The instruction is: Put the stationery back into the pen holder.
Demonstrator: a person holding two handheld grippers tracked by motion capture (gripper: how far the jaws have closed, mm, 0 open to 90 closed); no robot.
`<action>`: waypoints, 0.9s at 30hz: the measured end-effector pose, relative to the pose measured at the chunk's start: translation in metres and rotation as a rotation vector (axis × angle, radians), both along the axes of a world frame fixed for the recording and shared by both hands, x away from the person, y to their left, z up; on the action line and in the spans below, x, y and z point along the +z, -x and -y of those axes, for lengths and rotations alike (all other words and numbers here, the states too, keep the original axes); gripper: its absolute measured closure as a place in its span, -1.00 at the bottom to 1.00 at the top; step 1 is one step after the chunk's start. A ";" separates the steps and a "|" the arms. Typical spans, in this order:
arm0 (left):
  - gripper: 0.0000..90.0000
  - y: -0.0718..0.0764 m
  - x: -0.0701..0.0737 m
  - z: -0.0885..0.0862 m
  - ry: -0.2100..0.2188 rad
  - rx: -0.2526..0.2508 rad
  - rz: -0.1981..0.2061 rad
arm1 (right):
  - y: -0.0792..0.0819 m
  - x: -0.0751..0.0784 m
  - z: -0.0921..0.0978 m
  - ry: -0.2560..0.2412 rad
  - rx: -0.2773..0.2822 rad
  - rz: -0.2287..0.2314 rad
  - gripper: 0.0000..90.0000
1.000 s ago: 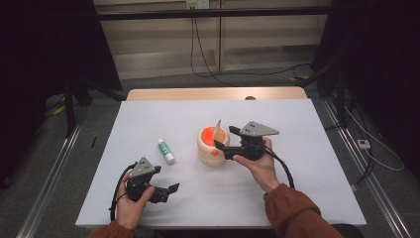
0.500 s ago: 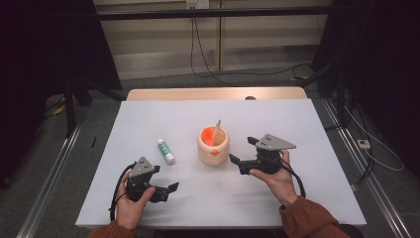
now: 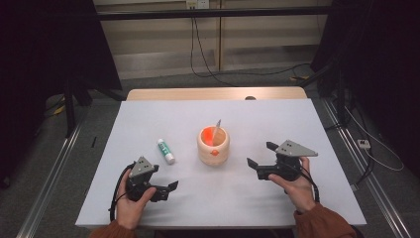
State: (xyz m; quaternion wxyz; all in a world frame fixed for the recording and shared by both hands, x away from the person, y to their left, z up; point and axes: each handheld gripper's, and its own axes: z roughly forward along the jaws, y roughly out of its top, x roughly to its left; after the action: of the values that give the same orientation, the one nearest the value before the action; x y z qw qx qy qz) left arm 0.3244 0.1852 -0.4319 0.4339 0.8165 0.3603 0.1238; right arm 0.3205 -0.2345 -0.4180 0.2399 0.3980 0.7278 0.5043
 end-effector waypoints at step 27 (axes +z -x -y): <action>-0.86 -0.013 0.010 0.025 -0.045 0.343 0.004 | 0.023 -0.013 0.031 0.021 -0.042 -0.038 -0.78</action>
State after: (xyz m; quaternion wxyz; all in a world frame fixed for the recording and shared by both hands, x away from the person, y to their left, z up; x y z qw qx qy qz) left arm 0.3375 0.1600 -0.4222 0.3885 0.7522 0.4909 0.2056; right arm 0.2978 -0.2651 -0.4314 0.2410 0.4201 0.7290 0.4838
